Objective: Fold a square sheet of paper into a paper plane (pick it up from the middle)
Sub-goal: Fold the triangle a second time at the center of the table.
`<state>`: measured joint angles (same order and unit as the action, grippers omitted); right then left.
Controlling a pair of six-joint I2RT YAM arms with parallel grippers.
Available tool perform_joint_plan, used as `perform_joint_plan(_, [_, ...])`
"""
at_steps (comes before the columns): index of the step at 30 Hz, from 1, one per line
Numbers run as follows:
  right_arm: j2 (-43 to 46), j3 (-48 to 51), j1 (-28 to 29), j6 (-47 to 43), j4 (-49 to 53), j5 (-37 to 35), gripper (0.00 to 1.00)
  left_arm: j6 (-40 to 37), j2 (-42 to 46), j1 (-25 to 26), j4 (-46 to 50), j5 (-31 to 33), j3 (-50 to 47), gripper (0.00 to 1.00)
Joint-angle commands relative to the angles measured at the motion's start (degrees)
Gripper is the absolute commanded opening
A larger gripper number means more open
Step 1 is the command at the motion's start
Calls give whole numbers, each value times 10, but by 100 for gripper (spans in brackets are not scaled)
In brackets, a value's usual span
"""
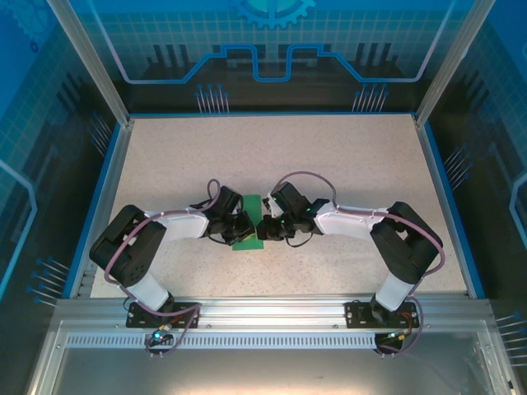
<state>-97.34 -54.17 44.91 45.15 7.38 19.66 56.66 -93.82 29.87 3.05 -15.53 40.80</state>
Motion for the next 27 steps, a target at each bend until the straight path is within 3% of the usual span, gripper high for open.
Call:
perform_joint_plan(1, [-10,-13,13,-18,6,-3,11,-2,-26,-4,21,10,-7,10])
perform_joint_plan(27, [-80,12,10,-11,55,-56,8,0,-20,-4,19,5,0,11])
